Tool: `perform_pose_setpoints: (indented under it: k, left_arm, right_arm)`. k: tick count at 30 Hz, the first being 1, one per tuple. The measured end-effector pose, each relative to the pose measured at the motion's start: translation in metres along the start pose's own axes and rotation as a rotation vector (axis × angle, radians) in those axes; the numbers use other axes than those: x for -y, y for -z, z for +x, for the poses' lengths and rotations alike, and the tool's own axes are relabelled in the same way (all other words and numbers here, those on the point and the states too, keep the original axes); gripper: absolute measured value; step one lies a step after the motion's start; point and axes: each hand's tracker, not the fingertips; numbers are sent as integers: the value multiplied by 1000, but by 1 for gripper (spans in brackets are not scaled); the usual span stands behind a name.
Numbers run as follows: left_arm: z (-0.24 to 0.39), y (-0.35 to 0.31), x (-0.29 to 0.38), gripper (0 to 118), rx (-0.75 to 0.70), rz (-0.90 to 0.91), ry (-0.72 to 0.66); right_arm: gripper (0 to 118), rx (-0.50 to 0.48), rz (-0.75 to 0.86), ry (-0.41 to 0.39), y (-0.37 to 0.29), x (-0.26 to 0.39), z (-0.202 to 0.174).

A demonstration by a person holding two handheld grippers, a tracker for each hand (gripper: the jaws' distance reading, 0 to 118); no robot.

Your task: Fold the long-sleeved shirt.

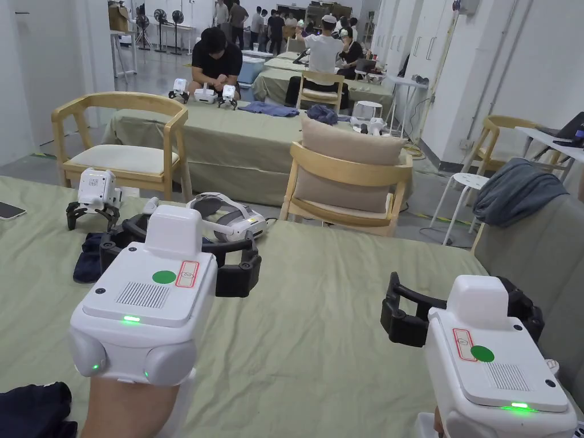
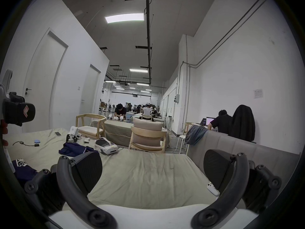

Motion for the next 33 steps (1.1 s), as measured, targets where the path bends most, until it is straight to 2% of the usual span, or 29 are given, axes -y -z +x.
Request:
perform_pose_setpoints:
  k: [9, 13, 17, 21, 24, 27, 31, 33]
  left_arm:
    - [2, 1, -2, 111, 77, -23, -19]
    - [8, 0, -1, 111, 67, -22, -25]
    - [20, -3, 2, 111, 27, -18, 25]
    - [16, -1, 3, 111, 146, -82, -88]
    - [19, -1, 7, 111, 93, -73, -69]
    - [26, -1, 9, 111, 20, -48, 23]
    - [18, -1, 7, 111, 59, -75, -37]
    - [17, -1, 7, 111, 47, -65, -20]
  right_arm:
    - [118, 2, -9, -1, 1, 5, 0]
    - [118, -1, -1, 3, -1, 4, 0]
    - [118, 2, -1, -10, 0, 6, 0]
    - [118, 6, 16, 14, -2, 9, 2]
    - [118, 10, 13, 3, -3, 10, 3]
    - [118, 13, 10, 11, -4, 10, 7]
    - [118, 16, 4, 34, -5, 9, 10]
    - [118, 19, 6, 32, -3, 11, 10]
